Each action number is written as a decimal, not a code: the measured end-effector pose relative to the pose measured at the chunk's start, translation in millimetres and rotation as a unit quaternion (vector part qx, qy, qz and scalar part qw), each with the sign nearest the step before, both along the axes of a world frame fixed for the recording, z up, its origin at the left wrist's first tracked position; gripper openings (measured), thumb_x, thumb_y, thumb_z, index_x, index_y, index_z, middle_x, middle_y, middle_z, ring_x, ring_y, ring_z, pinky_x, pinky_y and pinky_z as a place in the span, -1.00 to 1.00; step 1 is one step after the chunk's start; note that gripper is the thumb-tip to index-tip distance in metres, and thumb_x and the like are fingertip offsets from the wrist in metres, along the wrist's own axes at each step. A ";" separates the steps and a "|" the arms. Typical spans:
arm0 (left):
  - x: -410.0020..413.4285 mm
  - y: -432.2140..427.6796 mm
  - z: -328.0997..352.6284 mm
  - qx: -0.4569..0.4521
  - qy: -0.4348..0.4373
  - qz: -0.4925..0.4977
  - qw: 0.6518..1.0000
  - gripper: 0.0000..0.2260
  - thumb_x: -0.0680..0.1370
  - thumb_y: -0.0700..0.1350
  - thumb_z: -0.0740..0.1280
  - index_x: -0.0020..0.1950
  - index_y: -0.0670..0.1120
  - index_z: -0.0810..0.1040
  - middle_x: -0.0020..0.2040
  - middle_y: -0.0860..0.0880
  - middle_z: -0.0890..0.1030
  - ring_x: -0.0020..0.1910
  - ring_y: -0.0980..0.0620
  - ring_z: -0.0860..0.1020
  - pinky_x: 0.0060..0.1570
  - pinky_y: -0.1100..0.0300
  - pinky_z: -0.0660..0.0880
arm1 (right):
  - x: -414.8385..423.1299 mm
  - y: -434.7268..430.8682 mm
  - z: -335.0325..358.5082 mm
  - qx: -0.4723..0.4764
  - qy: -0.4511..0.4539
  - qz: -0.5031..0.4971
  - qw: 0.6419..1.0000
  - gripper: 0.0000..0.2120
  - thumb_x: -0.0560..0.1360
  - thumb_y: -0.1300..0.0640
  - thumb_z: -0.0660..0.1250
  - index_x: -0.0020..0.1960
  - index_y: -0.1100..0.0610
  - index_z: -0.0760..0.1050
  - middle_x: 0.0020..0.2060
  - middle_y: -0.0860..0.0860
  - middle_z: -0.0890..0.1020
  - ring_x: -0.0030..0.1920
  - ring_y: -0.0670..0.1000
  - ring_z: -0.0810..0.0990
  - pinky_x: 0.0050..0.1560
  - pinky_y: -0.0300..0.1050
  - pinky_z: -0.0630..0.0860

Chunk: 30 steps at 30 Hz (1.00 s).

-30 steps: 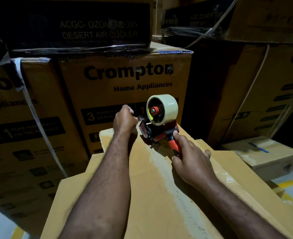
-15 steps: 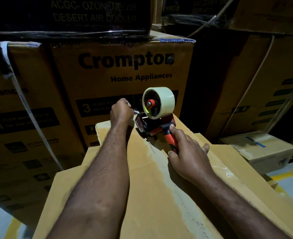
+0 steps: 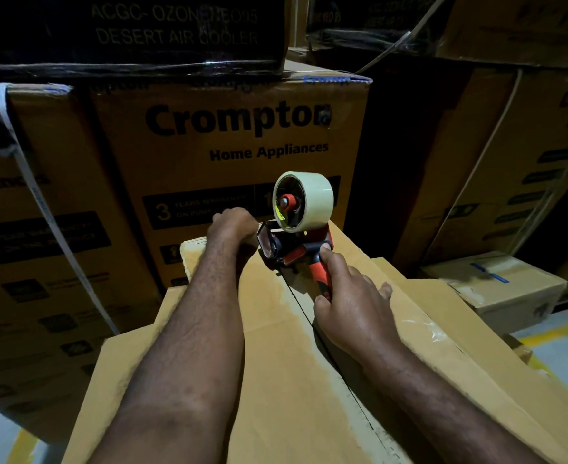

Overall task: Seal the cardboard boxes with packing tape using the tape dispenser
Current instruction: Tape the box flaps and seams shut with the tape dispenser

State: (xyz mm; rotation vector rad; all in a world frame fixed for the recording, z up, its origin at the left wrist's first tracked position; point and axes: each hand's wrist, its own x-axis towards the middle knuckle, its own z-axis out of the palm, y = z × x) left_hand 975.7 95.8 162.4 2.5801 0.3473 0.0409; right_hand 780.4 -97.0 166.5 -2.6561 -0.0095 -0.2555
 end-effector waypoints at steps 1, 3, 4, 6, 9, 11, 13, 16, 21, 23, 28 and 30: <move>0.0 -1.0 0.2 0.014 -0.001 0.004 1.000 -0.70 0.65 -0.03 0.27 0.34 -0.11 0.52 0.41 -0.20 0.42 0.35 -0.23 0.39 0.29 -0.17 0.45 | -0.2 0.7 0.3 -0.004 0.001 -0.002 1.000 -0.32 0.56 0.06 0.27 0.54 -0.19 -0.03 0.25 -0.05 0.50 0.26 0.08 0.46 0.46 0.41 0.06; -3.5 -2.3 0.9 -0.006 -0.044 0.036 0.998 -0.60 0.64 0.03 0.32 0.43 -0.10 0.45 0.48 -0.20 0.31 0.40 -0.22 0.33 0.29 -0.18 0.43 | -0.9 1.5 0.6 -0.013 0.001 0.000 1.000 -0.32 0.57 0.07 0.27 0.54 -0.20 -0.03 0.25 -0.05 0.50 0.26 0.08 0.46 0.46 0.39 0.08; -6.0 -1.7 0.2 -0.030 -0.087 0.048 0.995 -0.59 0.62 0.05 0.37 0.41 -0.08 0.46 0.44 -0.18 0.35 0.37 -0.18 0.37 0.24 -0.15 0.46 | -1.4 1.8 0.8 -0.015 -0.001 0.001 1.000 -0.32 0.57 0.07 0.27 0.54 -0.20 -0.03 0.25 -0.04 0.50 0.26 0.08 0.47 0.45 0.39 0.09; -9.2 0.2 -2.9 -0.056 -0.138 0.008 0.989 -0.75 0.59 0.05 0.41 0.22 -0.02 0.58 0.23 -0.08 0.56 0.16 -0.05 0.53 0.08 -0.04 0.54 | -1.6 1.8 0.9 -0.013 -0.004 0.004 1.000 -0.32 0.57 0.08 0.27 0.54 -0.20 -0.02 0.24 -0.04 0.51 0.25 0.08 0.47 0.45 0.40 0.11; -14.8 3.3 -2.7 -0.081 -0.089 -0.068 0.990 -0.84 0.62 0.07 0.35 0.06 0.05 0.68 -0.03 0.03 0.67 -0.04 0.03 0.60 0.05 -0.04 0.60 | -0.8 0.2 2.0 -0.003 -0.004 0.007 1.000 -0.31 0.56 0.08 0.27 0.52 -0.22 -0.05 0.24 -0.05 0.52 0.22 0.06 0.49 0.43 0.40 0.16; -16.3 3.9 0.9 -0.067 -0.068 -0.075 0.993 -0.86 0.63 0.03 0.34 0.06 0.09 0.70 -0.09 0.08 0.66 -0.07 0.04 0.61 0.05 -0.04 0.61 | -0.8 -0.3 3.7 0.005 -0.001 0.012 1.000 -0.30 0.57 0.07 0.28 0.53 -0.21 -0.06 0.26 -0.05 0.52 0.22 0.06 0.50 0.41 0.39 0.19; -15.5 1.1 2.8 -0.037 -0.050 -0.074 0.995 -0.86 0.62 -0.02 0.34 0.03 0.09 0.70 -0.15 0.11 0.64 -0.11 0.08 0.58 0.05 -0.02 0.61 | -1.2 0.2 6.4 0.013 0.005 0.014 1.000 -0.28 0.57 0.07 0.28 0.55 -0.20 -0.07 0.28 -0.06 0.51 0.21 0.05 0.51 0.41 0.38 0.21; -13.7 -3.7 2.9 -0.017 -0.043 -0.048 0.998 -0.88 0.61 0.00 0.36 -0.05 0.06 0.69 -0.18 0.11 0.61 -0.15 0.09 0.55 0.08 -0.04 0.59 | -1.3 0.3 9.9 0.015 0.011 0.016 1.000 -0.27 0.57 0.07 0.28 0.56 -0.19 -0.09 0.27 -0.05 0.51 0.16 0.05 0.53 0.38 0.35 0.28; -11.3 -5.5 -0.9 -0.012 -0.073 -0.020 0.997 -0.88 0.60 0.01 0.37 -0.07 0.07 0.69 -0.18 0.17 0.58 -0.12 0.07 0.51 0.23 -0.14 0.48 | -0.7 0.3 13.2 0.006 0.014 0.025 1.000 -0.28 0.56 0.09 0.26 0.55 -0.18 -0.08 0.11 0.00 0.52 -0.07 0.05 0.54 -0.07 0.04 0.55; -11.5 -5.7 -3.5 -0.020 -0.081 -0.017 0.996 -0.84 0.60 0.08 0.38 0.00 0.07 0.71 -0.12 0.16 0.62 -0.04 0.05 0.53 0.26 -0.16 0.45 | -2.1 -0.5 17.0 -0.001 0.024 0.023 0.999 -0.28 0.56 0.10 0.27 0.55 -0.18 -0.06 -0.01 -0.02 0.49 -0.13 0.03 0.52 -0.22 -0.05 0.52; -12.8 -6.2 -4.4 -0.029 -0.093 -0.019 0.995 -0.80 0.58 0.12 0.39 -0.16 0.05 0.66 -0.22 0.15 0.60 -0.12 0.06 0.54 0.26 -0.18 0.44 | -11.5 2.5 29.1 -0.030 0.045 0.032 0.998 -0.25 0.54 0.16 0.26 0.55 -0.19 -0.08 -0.12 -0.01 0.47 -0.19 0.01 0.49 -0.33 -0.09 0.39; -16.0 -6.7 -2.8 -0.011 -0.099 -0.015 0.995 -0.80 0.59 -0.02 0.37 -0.24 0.04 0.57 -0.28 0.16 0.52 -0.17 0.05 0.48 0.29 -0.21 0.43 | -17.7 3.7 33.5 -0.048 0.053 0.033 0.997 -0.24 0.54 0.18 0.27 0.55 -0.20 -0.09 -0.14 -0.02 0.46 -0.20 0.02 0.48 -0.35 -0.09 0.37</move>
